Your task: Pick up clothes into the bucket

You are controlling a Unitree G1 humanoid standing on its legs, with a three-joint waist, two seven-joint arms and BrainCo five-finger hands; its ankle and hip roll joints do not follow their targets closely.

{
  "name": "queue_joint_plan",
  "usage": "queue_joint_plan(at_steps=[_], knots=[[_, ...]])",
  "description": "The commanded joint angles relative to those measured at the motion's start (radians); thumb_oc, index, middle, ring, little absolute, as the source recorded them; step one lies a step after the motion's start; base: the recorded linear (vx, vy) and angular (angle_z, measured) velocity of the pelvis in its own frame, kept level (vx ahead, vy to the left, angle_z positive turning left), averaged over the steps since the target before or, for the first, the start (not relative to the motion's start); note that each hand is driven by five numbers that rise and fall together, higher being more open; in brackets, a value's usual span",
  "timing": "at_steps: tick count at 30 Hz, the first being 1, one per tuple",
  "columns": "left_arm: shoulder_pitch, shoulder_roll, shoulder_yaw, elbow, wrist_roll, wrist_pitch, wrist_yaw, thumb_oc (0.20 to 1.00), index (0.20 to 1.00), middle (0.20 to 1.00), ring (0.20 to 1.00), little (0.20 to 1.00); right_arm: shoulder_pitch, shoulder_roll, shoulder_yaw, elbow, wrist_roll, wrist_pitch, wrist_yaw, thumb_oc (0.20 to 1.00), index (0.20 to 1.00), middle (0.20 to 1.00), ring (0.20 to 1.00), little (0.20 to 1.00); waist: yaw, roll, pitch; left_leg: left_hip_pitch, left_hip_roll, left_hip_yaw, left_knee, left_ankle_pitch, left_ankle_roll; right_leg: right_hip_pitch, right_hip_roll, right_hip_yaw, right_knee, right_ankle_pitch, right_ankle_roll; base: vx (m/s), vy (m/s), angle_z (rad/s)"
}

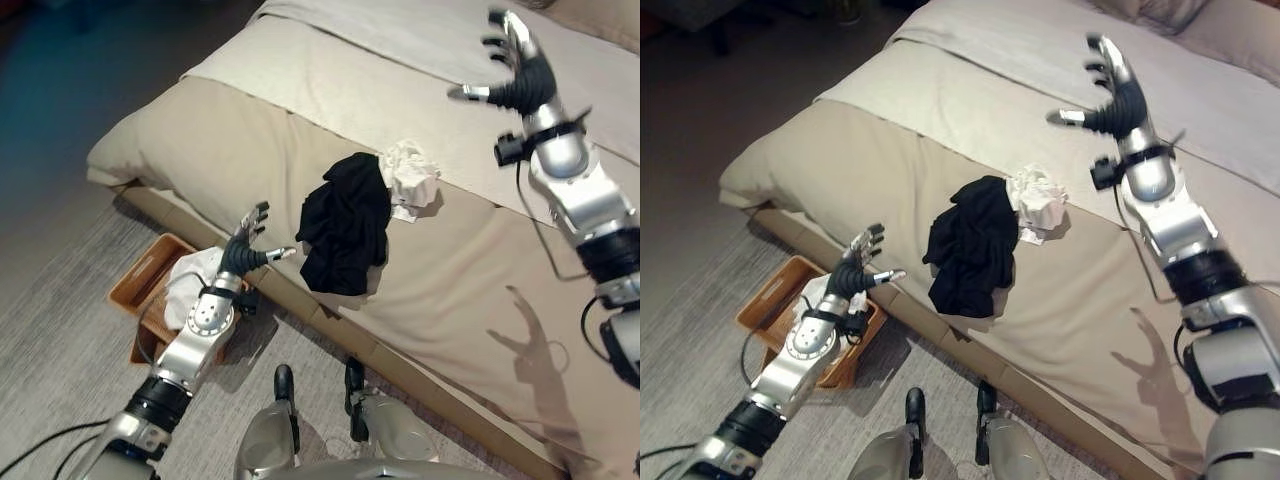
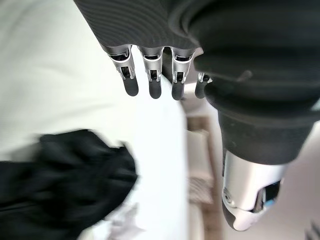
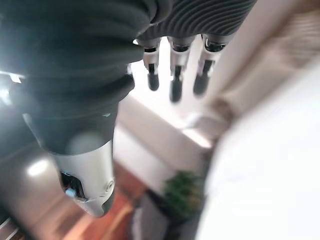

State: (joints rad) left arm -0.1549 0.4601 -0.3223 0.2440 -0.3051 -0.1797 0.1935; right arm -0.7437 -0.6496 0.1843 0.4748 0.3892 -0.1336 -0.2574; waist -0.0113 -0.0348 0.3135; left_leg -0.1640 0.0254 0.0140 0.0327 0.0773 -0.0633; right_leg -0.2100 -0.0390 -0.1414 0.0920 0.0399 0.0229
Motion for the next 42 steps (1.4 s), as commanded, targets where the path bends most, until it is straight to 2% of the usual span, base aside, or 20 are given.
queue_joint_plan(at_steps=[1, 3, 5, 7, 10, 11, 12, 13, 14, 18, 19, 20, 24, 25, 29, 38, 42], knots=[[0.017, -0.013, 0.024, 0.012, 0.022, -0.035, 0.010, 1.000, 1.000, 1.000, 1.000, 1.000, -0.010, 0.064, -0.044, 0.008, 0.156, -0.124, -0.052, 1.000, 1.000, 1.000, 1.000, 1.000, 0.038, -0.005, 0.011, -0.063, -0.042, -0.042, 0.084, -0.044, 0.045, 0.001, -0.091, -0.026, 0.051, -0.023, 0.086, -0.04, 0.006, 0.33], [0.069, -0.024, 0.055, 0.063, 0.019, -0.025, 0.000, 1.000, 1.000, 1.000, 1.000, 1.000, 0.078, 0.130, -0.094, 0.030, 0.300, -0.138, 0.006, 1.000, 1.000, 1.000, 1.000, 1.000, 0.055, 0.006, 0.034, -0.082, -0.046, -0.059, 0.087, -0.041, 0.045, -0.018, -0.100, -0.039, 0.075, -0.035, 0.084, -0.02, 0.009, 0.34], [0.091, -0.029, 0.064, 0.077, 0.020, -0.022, -0.004, 1.000, 1.000, 1.000, 1.000, 1.000, 0.109, 0.138, -0.107, 0.025, 0.309, -0.135, 0.018, 1.000, 1.000, 1.000, 1.000, 1.000, 0.059, 0.010, 0.040, -0.097, -0.050, -0.067, 0.090, -0.034, 0.045, -0.029, -0.105, -0.044, 0.081, -0.034, 0.083, -0.02, 0.004, 0.26], [0.124, -0.027, 0.082, 0.099, 0.016, -0.023, -0.015, 1.000, 1.000, 1.000, 1.000, 1.000, 0.134, 0.098, -0.106, 0.035, 0.248, -0.127, 0.032, 1.000, 1.000, 1.000, 1.000, 1.000, 0.075, 0.018, 0.061, -0.120, -0.059, -0.081, 0.102, -0.030, 0.045, -0.046, -0.114, -0.056, 0.102, -0.042, 0.082, -0.02, -0.002, 0.26], [0.155, -0.008, 0.104, 0.120, 0.027, -0.034, -0.020, 1.000, 1.000, 1.000, 1.000, 1.000, 0.119, -0.059, -0.046, 0.057, 0.000, -0.085, 0.012, 1.000, 1.000, 1.000, 1.000, 1.000, 0.098, 0.027, 0.088, -0.150, -0.068, -0.106, 0.121, -0.029, 0.042, -0.067, -0.132, -0.078, 0.140, -0.060, 0.080, -0.01, -0.012, 0.33], [0.178, 0.017, 0.121, 0.116, 0.052, -0.050, -0.012, 1.000, 1.000, 1.000, 1.000, 1.000, 0.108, -0.208, 0.024, 0.049, -0.223, -0.050, -0.006, 1.000, 1.000, 1.000, 1.000, 1.000, 0.111, 0.030, 0.108, -0.173, -0.079, -0.127, 0.134, -0.026, 0.041, -0.084, -0.145, -0.093, 0.165, -0.068, 0.079, -0.02, -0.014, 0.29], [0.178, 0.016, 0.121, 0.116, 0.052, -0.050, -0.012, 1.000, 1.000, 1.000, 1.000, 1.000, 0.107, -0.208, 0.025, 0.050, -0.223, -0.050, -0.007, 1.000, 1.000, 1.000, 1.000, 1.000, 0.109, 0.031, 0.108, -0.174, -0.080, -0.128, 0.135, -0.026, 0.041, -0.084, -0.145, -0.093, 0.166, -0.069, 0.079, -0.03, -0.030, 0.42], [0.183, 0.042, 0.128, 0.105, 0.058, -0.064, 0.004, 1.000, 1.000, 1.000, 1.000, 1.000, 0.071, -0.311, 0.102, 0.110, -0.343, -0.034, -0.007, 1.000, 1.000, 1.000, 1.000, 1.000, 0.124, 0.035, 0.129, -0.202, -0.089, -0.145, 0.152, -0.023, 0.040, -0.104, -0.158, -0.108, 0.192, -0.077, 0.079, -0.02, -0.020, 0.38], [0.183, 0.041, 0.129, 0.105, 0.058, -0.064, 0.004, 1.000, 1.000, 1.000, 1.000, 1.000, 0.067, -0.311, 0.106, 0.113, -0.343, -0.035, -0.007, 1.000, 1.000, 1.000, 1.000, 1.000, 0.121, 0.035, 0.129, -0.204, -0.090, -0.146, 0.153, -0.024, 0.040, -0.105, -0.159, -0.109, 0.193, -0.078, 0.079, -0.03, -0.028, 0.41], [0.169, 0.058, 0.146, 0.103, 0.040, -0.072, 0.050, 1.000, 1.000, 1.000, 1.000, 1.000, -0.064, -0.439, 0.270, 0.208, -0.542, 0.031, -0.017, 1.000, 1.000, 1.000, 1.000, 1.000, 0.147, 0.040, 0.167, -0.266, -0.112, -0.169, 0.191, -0.025, 0.040, -0.165, -0.181, -0.123, 0.261, -0.099, 0.071, 0.00, -0.020, 0.34], [0.159, 0.060, 0.143, 0.113, 0.039, -0.071, 0.064, 1.000, 1.000, 1.000, 1.000, 1.000, -0.098, -0.456, 0.324, 0.240, -0.604, 0.041, -0.020, 1.000, 1.000, 1.000, 1.000, 1.000, 0.157, 0.035, 0.174, -0.268, -0.115, -0.173, 0.206, -0.054, 0.036, -0.171, -0.183, -0.111, 0.286, -0.131, 0.076, 0.08, -0.041, 0.31], [0.144, 0.050, 0.143, 0.128, 0.036, -0.069, 0.073, 1.000, 1.000, 1.000, 1.000, 1.000, -0.174, -0.481, 0.422, 0.298, -0.672, 0.057, -0.001, 1.000, 1.000, 1.000, 1.000, 1.000, 0.163, 0.038, 0.187, -0.287, -0.122, -0.180, 0.218, -0.054, 0.036, -0.186, -0.192, -0.116, 0.307, -0.142, 0.072, 0.09, -0.044, 0.28], [0.133, 0.026, 0.134, 0.134, 0.010, -0.066, 0.086, 1.000, 1.000, 1.000, 1.000, 1.000, -0.255, -0.461, 0.477, 0.418, -0.655, 0.076, 0.010, 1.000, 1.000, 1.000, 1.000, 1.000, 0.162, 0.052, 0.206, -0.316, -0.137, -0.193, 0.237, -0.057, 0.039, -0.209, -0.209, -0.122, 0.345, -0.156, 0.067, 0.00, -0.009, 0.18], [0.125, 0.009, 0.124, 0.145, -0.005, -0.065, 0.096, 1.000, 1.000, 1.000, 1.000, 1.000, -0.259, -0.424, 0.458, 0.489, -0.620, 0.089, 0.005, 1.000, 1.000, 1.000, 1.000, 1.000, 0.161, 0.059, 0.207, -0.336, -0.143, -0.196, 0.246, -0.060, 0.042, -0.232, -0.213, -0.120, 0.366, -0.161, 0.065, 0.01, 0.014, 0.15], [0.123, -0.012, 0.121, 0.140, -0.027, -0.065, 0.111, 1.000, 1.000, 1.000, 1.000, 1.000, -0.272, -0.367, 0.422, 0.601, -0.571, 0.109, -0.009, 1.000, 1.000, 1.000, 1.000, 1.000, 0.163, 0.073, 0.207, -0.378, -0.149, -0.196, 0.258, -0.063, 0.047, -0.279, -0.222, -0.116, 0.393, -0.169, 0.062, 0.01, 0.019, 0.10], [0.110, -0.035, 0.108, 0.113, -0.054, -0.075, 0.136, 1.000, 1.000, 1.000, 1.000, 1.000, -0.313, -0.332, 0.422, 0.721, -0.564, 0.130, -0.039, 1.000, 1.000, 1.000, 1.000, 1.000, 0.160, 0.095, 0.207, -0.480, -0.160, -0.192, 0.276, -0.057, 0.049, -0.388, -0.235, -0.110, 0.433, -0.174, 0.063, 0.00, 0.004, 0.01], [0.100, -0.032, 0.095, 0.076, -0.063, -0.081, 0.144, 1.000, 1.000, 1.000, 1.000, 1.000, -0.389, -0.324, 0.490, 0.788, -0.594, 0.147, -0.022, 1.000, 1.000, 1.000, 1.000, 1.000, 0.161, 0.103, 0.207, -0.537, -0.158, -0.189, 0.283, -0.053, 0.047, -0.456, -0.233, -0.098, 0.451, -0.174, 0.062, 0.00, 0.000, 0.00]])
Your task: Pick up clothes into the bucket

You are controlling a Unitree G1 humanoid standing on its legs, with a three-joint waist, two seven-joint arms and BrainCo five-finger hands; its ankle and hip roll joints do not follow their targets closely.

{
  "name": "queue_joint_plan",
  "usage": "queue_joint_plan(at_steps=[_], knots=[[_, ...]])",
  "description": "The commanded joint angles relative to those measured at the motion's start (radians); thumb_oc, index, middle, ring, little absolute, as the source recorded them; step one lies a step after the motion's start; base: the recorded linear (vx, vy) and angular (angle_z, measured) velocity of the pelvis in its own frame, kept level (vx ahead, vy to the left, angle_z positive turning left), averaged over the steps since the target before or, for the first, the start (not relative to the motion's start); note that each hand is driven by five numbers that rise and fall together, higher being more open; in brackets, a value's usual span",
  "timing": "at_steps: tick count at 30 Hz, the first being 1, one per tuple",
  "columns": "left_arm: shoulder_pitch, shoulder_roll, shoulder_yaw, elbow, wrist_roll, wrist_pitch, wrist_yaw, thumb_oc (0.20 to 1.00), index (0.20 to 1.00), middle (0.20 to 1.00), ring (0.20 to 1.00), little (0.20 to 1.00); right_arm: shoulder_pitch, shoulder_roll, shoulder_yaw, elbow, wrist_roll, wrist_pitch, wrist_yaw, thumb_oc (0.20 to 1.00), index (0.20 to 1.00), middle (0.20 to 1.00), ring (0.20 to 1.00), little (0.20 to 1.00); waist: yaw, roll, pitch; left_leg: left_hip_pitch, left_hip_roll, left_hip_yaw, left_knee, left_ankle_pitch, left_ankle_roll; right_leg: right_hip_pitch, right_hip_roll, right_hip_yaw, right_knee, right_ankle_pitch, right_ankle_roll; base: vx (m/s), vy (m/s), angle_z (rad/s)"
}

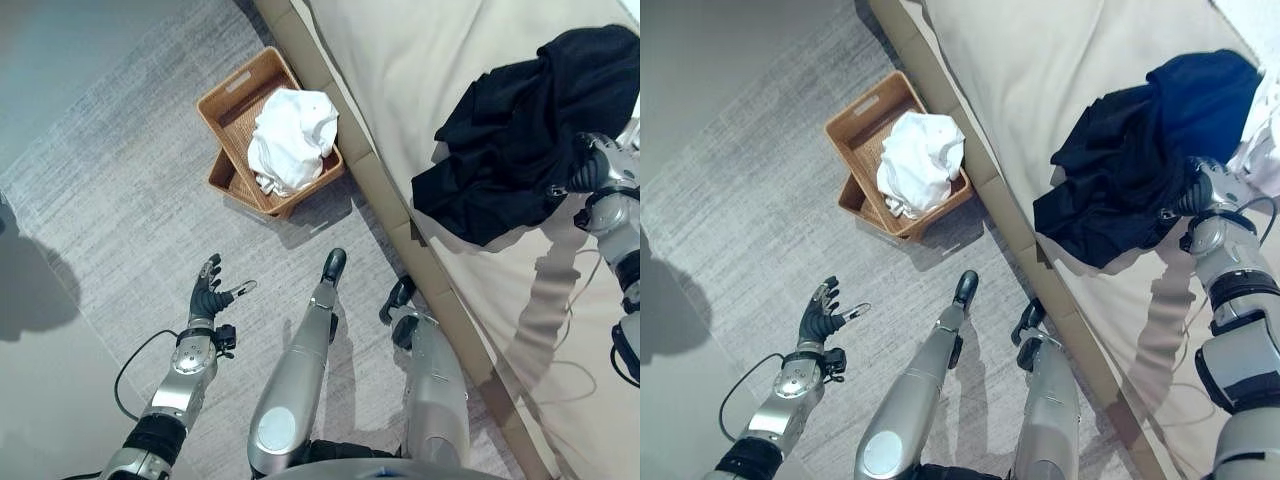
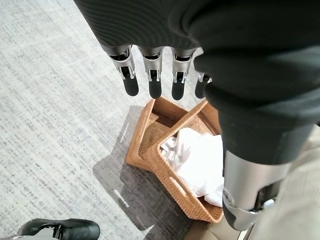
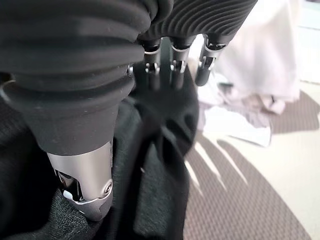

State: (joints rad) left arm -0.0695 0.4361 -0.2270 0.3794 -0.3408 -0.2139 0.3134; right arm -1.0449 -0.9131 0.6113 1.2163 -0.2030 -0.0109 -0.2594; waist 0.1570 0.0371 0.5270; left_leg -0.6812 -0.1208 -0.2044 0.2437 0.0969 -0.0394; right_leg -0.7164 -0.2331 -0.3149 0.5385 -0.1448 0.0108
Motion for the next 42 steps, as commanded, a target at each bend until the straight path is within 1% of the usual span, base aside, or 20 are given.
queue_joint_plan(at_steps=[1, 7, 11, 14, 15, 16, 19, 25, 27, 29, 30, 31, 32, 34, 35, 36, 37, 38, 40, 42], knots=[[0.003, -0.008, -0.011, -0.080, -0.029, -0.051, 0.030, 1.000, 1.000, 1.000, 1.000, 1.000, -0.109, -0.053, 0.077, 0.063, 0.002, 0.028, -0.022, 1.000, 1.000, 1.000, 1.000, 1.000, -0.010, 0.035, -0.007, -0.050, -0.011, 0.032, 0.077, -0.072, 0.023, 0.018, -0.038, 0.080, 0.010, 0.011, 0.075, 0.00, 0.000, 0.00], [-0.013, -0.011, -0.024, -0.124, -0.025, -0.054, 0.041, 1.000, 1.000, 1.000, 1.000, 1.000, -0.150, -0.037, 0.096, 0.075, 0.022, 0.026, -0.030, 1.000, 1.000, 1.000, 1.000, 1.000, -0.015, 0.041, -0.007, -0.114, -0.011, 0.042, 0.096, -0.074, 0.024, -0.052, -0.035, 0.097, 0.030, 0.009, 0.075, 0.01, -0.001, -0.01], [-0.031, -0.028, -0.050, -0.148, -0.025, -0.056, 0.054, 1.000, 1.000, 1.000, 1.000, 1.000, -0.162, -0.008, 0.017, 0.020, 0.196, -0.025, -0.078, 1.000, 1.000, 1.000, 1.000, 1.000, -0.021, 0.048, -0.007, -0.166, -0.012, 0.052, 0.120, -0.083, 0.029, -0.114, -0.029, 0.116, 0.047, 0.005, 0.074, 0.02, -0.002, -0.04], [-0.044, -0.031, -0.064, -0.135, -0.026, -0.064, 0.064, 1.000, 1.000, 1.000, 1.000, 1.000, -0.160, 0.034, -0.046, -0.087, 0.342, -0.090, -0.114, 1.000, 1.000, 1.000, 1.000, 1.000, -0.022, 0.050, -0.007, -0.184, -0.007, 0.064, 0.122, -0.087, 0.033, -0.144, -0.024, 0.132, 0.046, 0.009, 0.077, 0.02, 0.014, -0.11], [-0.045, -0.031, -0.065, -0.134, -0.026, -0.065, 0.064, 1.000, 1.000, 1.000, 1.000, 1.000, -0.159, 0.034, -0.047, -0.089, 0.342, -0.089, -0.114, 0.420, 0.420, 0.420, 0.420, 0.420, -0.022, 0.050, -0.007, -0.184, -0.007, 0.065, 0.122, -0.087, 0.033, -0.144, -0.024, 0.133, 0.047, 0.009, 0.077, 0.01, 0.008, -0.11], [-0.052, -0.034, -0.068, -0.128, -0.028, -0.067, 0.064, 1.000, 1.000, 1.000, 1.000, 1.000, -0.155, 0.049, -0.057, -0.133, 0.385, -0.109, -0.113, 0.200, 0.200, 0.200, 0.200, 0.200, -0.023, 0.049, -0.007, -0.184, -0.007, 0.066, 0.119, -0.086, 0.033, -0.145, -0.023, 0.135, 0.043, 0.011, 0.079, 0.01, -0.008, -0.08], [-0.053, -0.039, -0.074, -0.117, -0.032, -0.074, 0.074, 1.000, 1.000, 1.000, 1.000, 1.000, -0.160, 0.075, -0.083, -0.244, 0.475, -0.143, -0.114, 0.200, 0.200, 0.200, 0.200, 0.200, -0.032, 0.042, -0.007, -0.181, -0.005, 0.068, 0.115, -0.088, 0.032, -0.148, -0.021, 0.142, 0.037, 0.011, 0.078, 0.01, -0.005, -0.08], [-0.064, -0.040, -0.076, -0.100, -0.030, -0.077, 0.084, 1.000, 1.000, 1.000, 1.000, 1.000, -0.146, 0.090, -0.131, -0.345, 0.540, -0.183, -0.132, 0.200, 0.200, 0.200, 0.200, 0.200, -0.047, 0.025, -0.007, -0.162, -0.005, 0.069, 0.110, -0.091, 0.029, -0.129, -0.018, 0.144, 0.021, 0.015, 0.080, 0.00, -0.001, -0.03], [-0.068, -0.035, -0.069, -0.099, -0.027, -0.079, 0.085, 1.000, 1.000, 1.000, 1.000, 1.000, -0.142, 0.079, -0.150, -0.390, 0.556, -0.198, -0.142, 0.200, 0.200, 0.200, 0.200, 0.200, -0.054, 0.013, -0.007, -0.150, -0.003, 0.070, 0.112, -0.093, 0.026, -0.113, -0.015, 0.145, 0.011, 0.019, 0.082, -0.02, -0.005, 0.00], [-0.071, -0.030, -0.059, -0.090, -0.021, -0.082, 0.083, 1.000, 1.000, 1.000, 1.000, 1.000, -0.125, 0.059, -0.178, -0.453, 0.570, -0.214, -0.152, 0.200, 0.200, 0.200, 0.200, 0.200, -0.064, -0.009, -0.007, -0.122, 0.004, 0.074, 0.110, -0.096, 0.024, -0.080, -0.008, 0.147, -0.012, 0.030, 0.084, -0.04, -0.010, 0.00], [-0.071, -0.029, -0.060, -0.089, -0.021, -0.083, 0.083, 1.000, 1.000, 1.000, 1.000, 1.000, -0.122, 0.059, -0.180, -0.455, 0.570, -0.213, -0.153, 0.200, 0.200, 0.200, 0.200, 0.200, -0.063, -0.010, -0.007, -0.121, 0.004, 0.074, 0.109, -0.096, 0.024, -0.078, -0.007, 0.147, -0.014, 0.031, 0.084, -0.04, -0.018, -0.04], [-0.070, -0.024, -0.049, -0.088, -0.020, -0.086, 0.080, 1.000, 1.000, 1.000, 1.000, 1.000, -0.112, 0.038, -0.201, -0.503, 0.576, -0.226, -0.167, 0.200, 0.200, 0.200, 0.200, 0.200, -0.068, -0.025, -0.007, -0.093, 0.010, 0.076, 0.102, -0.098, 0.022, -0.050, -0.001, 0.145, -0.032, 0.037, 0.087, -0.03, -0.013, -0.05], [-0.069, -0.023, -0.050, -0.088, -0.020, -0.086, 0.080, 1.000, 1.000, 1.000, 1.000, 1.000, -0.108, 0.038, -0.204, -0.505, 0.575, -0.225, -0.167, 0.200, 0.200, 0.200, 0.200, 0.200, -0.067, -0.026, -0.007, -0.091, 0.011, 0.076, 0.100, -0.098, 0.022, -0.047, -0.001, 0.145, -0.034, 0.038, 0.087, -0.06, -0.023, -0.08], [-0.074, -0.012, -0.038, -0.086, -0.015, -0.087, 0.066, 1.000, 1.000, 1.000, 1.000, 1.000, -0.091, -0.003, -0.236, -0.565, 0.583, -0.238, -0.174, 0.200, 0.200, 0.200, 0.200, 0.200, -0.076, -0.046, -0.007, -0.037, 0.018, 0.080, 0.089, -0.101, 0.019, 0.008, 0.010, 0.148, -0.059, 0.048, 0.089, -0.09, 0.004, -0.10], [-0.080, -0.007, -0.029, -0.090, -0.013, -0.088, 0.061, 1.000, 1.000, 1.000, 1.000, 1.000, -0.086, -0.016, -0.254, -0.587, 0.589, -0.244, -0.179, 0.200, 0.200, 0.200, 0.200, 0.200, -0.078, -0.048, -0.007, -0.043, 0.021, 0.086, 0.082, -0.072, 0.023, 0.009, 0.010, 0.139, -0.077, 0.081, 0.081, -0.03, 0.007, -0.10], [-0.074, -0.008, -0.031, -0.088, -0.013, -0.088, 0.061, 1.000, 1.000, 1.000, 1.000, 1.000, -0.079, -0.014, -0.252, -0.587, 0.589, -0.243, -0.179, 0.200, 0.200, 0.200, 0.200, 0.200, -0.078, -0.050, -0.007, -0.019, 0.021, 0.082, 0.086, -0.101, 0.019, 0.029, 0.013, 0.151, -0.069, 0.053, 0.089, -0.12, 0.056, -0.11], [-0.085, 0.002, -0.020, -0.083, -0.004, -0.088, 0.052, 1.000, 1.000, 1.000, 1.000, 1.000, -0.074, -0.046, -0.267, -0.627, 0.579, -0.245, -0.179, 0.200, 0.200, 0.200, 0.200, 0.200, -0.085, -0.063, -0.007, 0.010, 0.026, 0.092, 0.081, -0.080, 0.023, 0.061, 0.019, 0.146, -0.093, 0.083, 0.081, -0.02, 0.020, -0.07], [-0.084, 0.002, -0.021, -0.083, -0.004, -0.088, 0.052, 1.000, 1.000, 1.000, 1.000, 1.000, -0.072, -0.046, -0.268, -0.627, 0.579, -0.245, -0.179, 0.200, 0.200, 0.200, 0.200, 0.200, -0.084, -0.063, -0.007, 0.013, 0.027, 0.092, 0.079, -0.080, 0.023, 0.064, 0.020, 0.146, -0.095, 0.084, 0.081, -0.10, 0.055, -0.12], [-0.080, 0.025, -0.009, -0.104, -0.003, -0.091, 0.033, 1.000, 1.000, 1.000, 1.000, 1.000, -0.083, -0.074, -0.267, -0.650, 0.587, -0.250, -0.176, 0.200, 0.200, 0.200, 0.200, 0.200, -0.091, -0.081, -0.007, 0.094, 0.038, 0.107, 0.089, -0.103, 0.024, 0.144, 0.032, 0.159, -0.114, 0.086, 0.080, 0.00, 0.016, -0.21], [-0.072, 0.033, -0.003, -0.117, -0.006, -0.092, 0.023, 1.000, 1.000, 1.000, 1.000, 1.000, -0.078, -0.084, -0.268, -0.672, 0.584, -0.250, -0.170, 0.200, 0.200, 0.200, 0.200, 0.200, -0.093, -0.086, -0.007, 0.126, 0.044, 0.114, 0.088, -0.110, 0.025, 0.175, 0.036, 0.162, -0.125, 0.089, 0.080, 0.01, 0.004, -0.40]])
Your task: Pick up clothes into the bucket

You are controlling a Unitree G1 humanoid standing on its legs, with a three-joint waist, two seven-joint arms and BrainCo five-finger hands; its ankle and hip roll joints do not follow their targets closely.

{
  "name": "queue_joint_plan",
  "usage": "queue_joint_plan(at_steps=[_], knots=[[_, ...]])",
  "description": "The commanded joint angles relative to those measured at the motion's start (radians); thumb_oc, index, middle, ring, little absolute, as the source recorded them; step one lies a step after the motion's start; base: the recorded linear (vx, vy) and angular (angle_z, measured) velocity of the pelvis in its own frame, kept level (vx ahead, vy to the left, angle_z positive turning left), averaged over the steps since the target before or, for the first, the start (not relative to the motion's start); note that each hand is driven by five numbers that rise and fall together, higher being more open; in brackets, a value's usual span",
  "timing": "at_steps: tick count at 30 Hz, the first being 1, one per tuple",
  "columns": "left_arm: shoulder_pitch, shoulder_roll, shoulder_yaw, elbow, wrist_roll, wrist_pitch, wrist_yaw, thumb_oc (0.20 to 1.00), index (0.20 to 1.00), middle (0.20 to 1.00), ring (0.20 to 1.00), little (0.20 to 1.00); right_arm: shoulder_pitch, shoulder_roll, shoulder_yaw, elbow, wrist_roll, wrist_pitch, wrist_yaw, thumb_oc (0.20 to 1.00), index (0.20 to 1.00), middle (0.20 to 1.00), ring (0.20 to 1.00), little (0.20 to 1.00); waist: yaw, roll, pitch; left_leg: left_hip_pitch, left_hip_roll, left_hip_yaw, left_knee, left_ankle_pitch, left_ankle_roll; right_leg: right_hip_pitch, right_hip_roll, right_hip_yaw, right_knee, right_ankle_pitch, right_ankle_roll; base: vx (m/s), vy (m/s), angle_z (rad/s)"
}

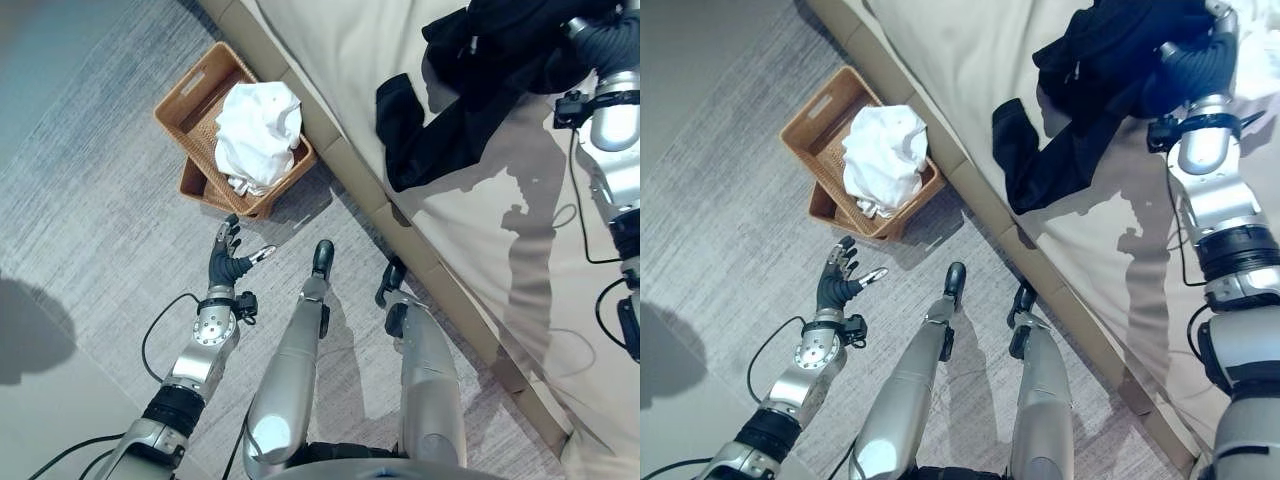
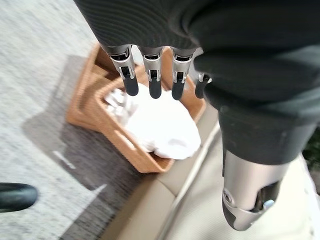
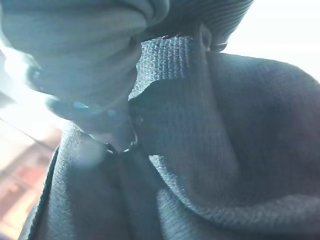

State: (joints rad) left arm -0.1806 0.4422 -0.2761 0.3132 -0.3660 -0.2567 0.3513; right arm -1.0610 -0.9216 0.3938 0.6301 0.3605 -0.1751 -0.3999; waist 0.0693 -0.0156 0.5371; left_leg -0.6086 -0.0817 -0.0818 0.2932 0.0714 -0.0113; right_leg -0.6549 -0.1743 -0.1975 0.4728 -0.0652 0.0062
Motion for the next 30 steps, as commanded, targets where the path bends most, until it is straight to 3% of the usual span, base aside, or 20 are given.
queue_joint_plan(at_steps=[1, 6, 14, 16, 20, 30], knots=[[0.034, 0.042, 0.049, -0.068, 0.017, -0.053, -0.027, 1.000, 1.000, 1.000, 1.000, 1.000, -0.068, -0.087, -0.049, -0.104, 0.022, -0.086, -0.026, 0.200, 0.200, 0.200, 0.200, 0.200, -0.009, -0.039, -0.017, 0.090, 0.010, -0.002, 0.037, -0.090, -0.005, 0.150, -0.019, 0.049, -0.075, 0.012, 0.087, 0.01, -0.010, -0.28], [0.026, 0.090, 0.066, -0.126, -0.005, -0.052, -0.078, 1.000, 1.000, 1.000, 1.000, 1.000, -0.064, -0.107, -0.040, -0.159, 0.046, -0.090, 0.016, 0.200, 0.200, 0.200, 0.200, 0.200, -0.019, -0.053, -0.029, 0.255, 0.033, 0.022, -0.027, -0.088, -0.013, 0.305, 0.007, 0.059, -0.155, 0.032, 0.094, 0.03, -0.025, -0.26], [-0.036, 0.156, 0.046, -0.240, -0.028, -0.028, -0.174, 1.000, 1.000, 1.000, 1.000, 1.000, -0.010, -0.130, -0.007, -0.257, 0.065, -0.061, 0.114, 0.200, 0.200, 0.200, 0.200, 0.200, -0.062, -0.056, -0.207, 0.417, 0.065, 0.047, -0.168, -0.051, -0.035, 0.469, 0.042, 0.043, -0.313, 0.060, 0.105, 0.09, -0.041, -0.10], [-0.048, 0.162, 0.037, -0.252, -0.030, -0.022, -0.184, 1.000, 1.000, 1.000, 1.000, 1.000, -0.016, -0.126, 0.005, -0.258, 0.070, -0.057, 0.126, 0.200, 0.200, 0.200, 0.200, 0.200, -0.065, -0.056, -0.222, 0.437, 0.068, 0.054, -0.176, -0.054, -0.037, 0.490, 0.048, 0.046, -0.329, 0.061, 0.106, 0.06, -0.016, -0.09], [-0.150, 0.196, -0.034, -0.286, -0.040, 0.004, -0.227, 1.000, 1.000, 1.000, 1.000, 1.000, -0.067, -0.129, 0.098, -0.266, 0.100, -0.027, 0.197, 0.200, 0.200, 0.200, 0.200, 0.200, -0.082, -0.065, -0.306, 0.512, 0.089, 0.081, -0.208, -0.060, -0.047, 0.564, 0.065, 0.056, -0.385, 0.070, 0.108, 0.09, -0.026, -0.11], [-0.390, 0.171, -0.181, -0.224, -0.046, 0.044, -0.254, 1.000, 1.000, 1.000, 1.000, 1.000, -0.086, -0.133, 0.212, -0.349, 0.169, 0.004, 0.305, 0.200, 0.200, 0.200, 0.200, 0.200, -0.105, -0.069, -0.405, 0.612, 0.112, 0.112, -0.252, -0.071, -0.053, 0.678, 0.075, 0.056, -0.459, 0.073, 0.112, 0.08, -0.020, -0.08]])
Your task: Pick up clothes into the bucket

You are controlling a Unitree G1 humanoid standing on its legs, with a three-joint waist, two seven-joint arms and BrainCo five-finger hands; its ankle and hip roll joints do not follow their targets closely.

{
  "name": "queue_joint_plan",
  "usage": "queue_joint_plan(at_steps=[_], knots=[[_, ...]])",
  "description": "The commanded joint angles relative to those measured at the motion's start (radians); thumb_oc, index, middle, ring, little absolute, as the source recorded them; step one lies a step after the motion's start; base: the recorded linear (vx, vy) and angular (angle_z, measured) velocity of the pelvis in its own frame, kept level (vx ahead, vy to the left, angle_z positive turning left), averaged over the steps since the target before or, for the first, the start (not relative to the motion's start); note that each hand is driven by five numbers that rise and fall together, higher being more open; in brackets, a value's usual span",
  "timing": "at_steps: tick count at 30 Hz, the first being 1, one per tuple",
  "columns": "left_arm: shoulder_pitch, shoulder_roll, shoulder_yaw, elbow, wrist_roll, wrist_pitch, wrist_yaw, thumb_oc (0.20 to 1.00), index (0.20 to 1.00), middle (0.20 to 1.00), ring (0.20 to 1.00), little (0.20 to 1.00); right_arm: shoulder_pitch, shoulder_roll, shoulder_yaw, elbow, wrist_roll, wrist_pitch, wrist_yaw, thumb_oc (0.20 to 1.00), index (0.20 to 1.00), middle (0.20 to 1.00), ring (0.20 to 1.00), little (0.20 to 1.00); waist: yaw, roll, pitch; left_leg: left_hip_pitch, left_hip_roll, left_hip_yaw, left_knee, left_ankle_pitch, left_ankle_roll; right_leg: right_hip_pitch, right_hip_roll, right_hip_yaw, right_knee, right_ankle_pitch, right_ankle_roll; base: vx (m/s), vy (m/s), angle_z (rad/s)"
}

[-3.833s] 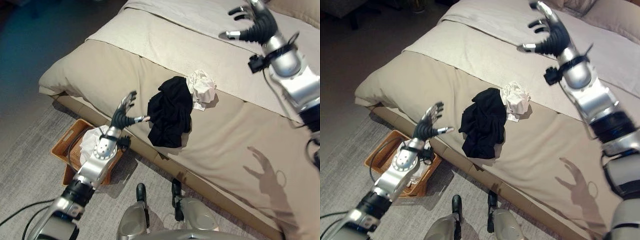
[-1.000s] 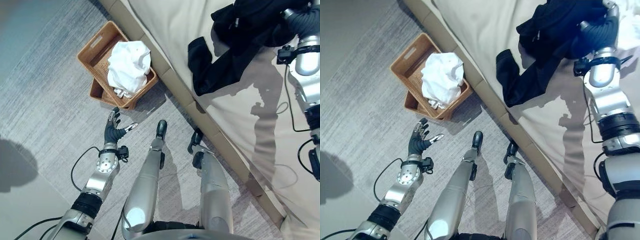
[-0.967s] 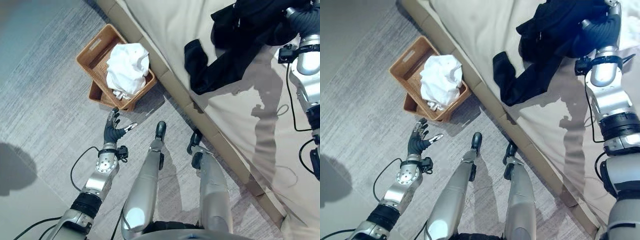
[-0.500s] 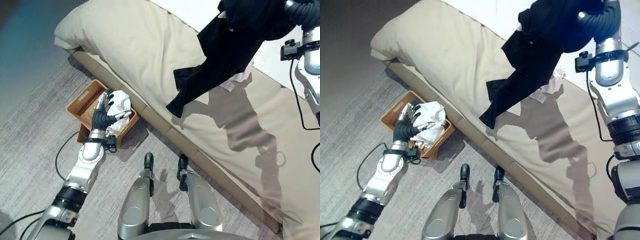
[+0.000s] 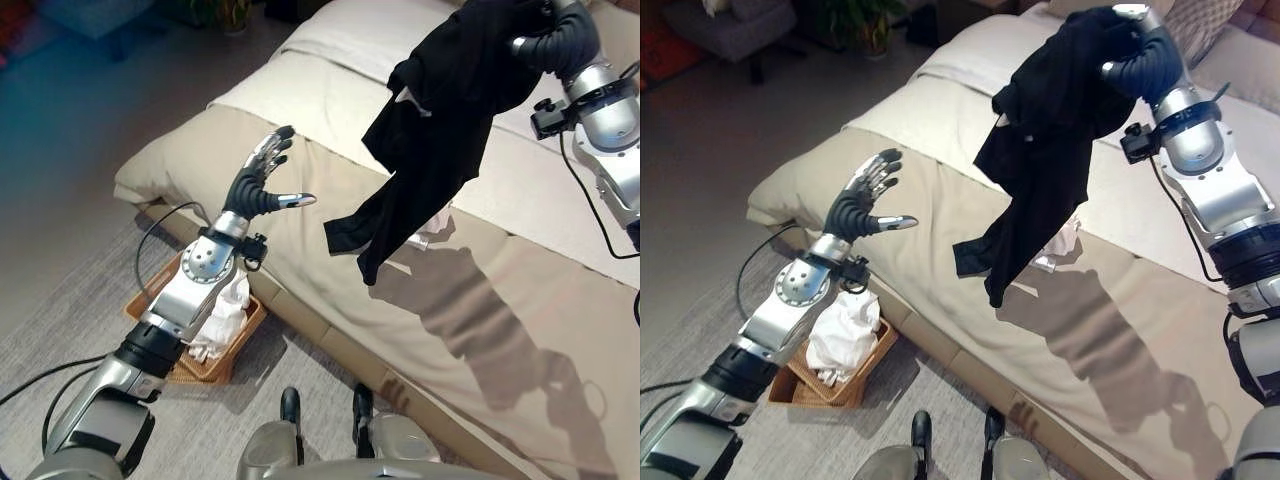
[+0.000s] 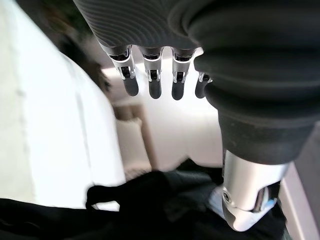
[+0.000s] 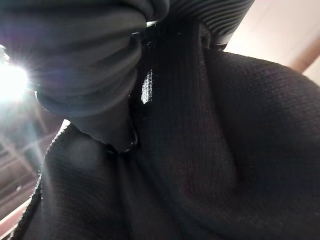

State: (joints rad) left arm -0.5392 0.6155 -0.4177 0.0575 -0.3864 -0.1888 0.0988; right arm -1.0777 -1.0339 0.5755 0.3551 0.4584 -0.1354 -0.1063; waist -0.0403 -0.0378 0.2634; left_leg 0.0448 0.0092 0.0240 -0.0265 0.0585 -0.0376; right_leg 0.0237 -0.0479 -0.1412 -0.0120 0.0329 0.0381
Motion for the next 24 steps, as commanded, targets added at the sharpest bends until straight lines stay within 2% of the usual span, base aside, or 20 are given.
queue_joint_plan(at_steps=[1, 8, 16, 24], knots=[[-0.098, -0.014, -0.082, 0.068, -0.022, -0.015, -0.005, 1.000, 1.000, 1.000, 1.000, 1.000, -0.064, -0.012, 0.050, -0.106, 0.078, -0.033, 0.033, 0.200, 0.200, 0.200, 0.200, 0.200, 0.002, -0.046, -0.148, -0.027, 0.021, 0.008, 0.068, -0.063, -0.026, 0.017, -0.052, 0.000, 0.021, -0.027, 0.082, 0.06, -0.016, -0.08], [-0.233, -0.084, -0.167, 0.196, -0.019, 0.008, 0.000, 1.000, 1.000, 1.000, 1.000, 1.000, -0.041, 0.025, 0.059, -0.207, 0.112, -0.035, 0.065, 0.200, 0.200, 0.200, 0.200, 0.200, -0.006, -0.037, -0.180, 0.012, 0.022, 0.007, 0.060, -0.072, -0.025, 0.061, -0.052, -0.004, 0.008, -0.036, 0.084, 0.04, -0.002, -0.03], [-0.260, -0.146, -0.166, 0.302, 0.048, 0.028, 0.032, 1.000, 1.000, 1.000, 1.000, 1.000, 0.010, 0.066, 0.028, -0.328, 0.154, -0.049, 0.101, 0.200, 0.200, 0.200, 0.200, 0.200, -0.009, -0.037, -0.195, 0.033, 0.020, 0.001, 0.057, -0.079, -0.021, 0.082, -0.054, -0.007, 0.007, -0.042, 0.086, 0.00, 0.000, 0.00], [-0.274, -0.185, -0.191, 0.315, 0.011, 0.041, 0.010, 1.000, 1.000, 1.000, 1.000, 1.000, 0.012, 0.086, 0.057, -0.426, 0.163, -0.047, 0.141, 0.200, 0.200, 0.200, 0.200, 0.200, -0.008, -0.035, -0.195, 0.037, 0.017, -0.002, 0.058, -0.081, -0.017, 0.087, -0.058, -0.010, 0.005, -0.038, 0.087, 0.00, 0.000, 0.00]])
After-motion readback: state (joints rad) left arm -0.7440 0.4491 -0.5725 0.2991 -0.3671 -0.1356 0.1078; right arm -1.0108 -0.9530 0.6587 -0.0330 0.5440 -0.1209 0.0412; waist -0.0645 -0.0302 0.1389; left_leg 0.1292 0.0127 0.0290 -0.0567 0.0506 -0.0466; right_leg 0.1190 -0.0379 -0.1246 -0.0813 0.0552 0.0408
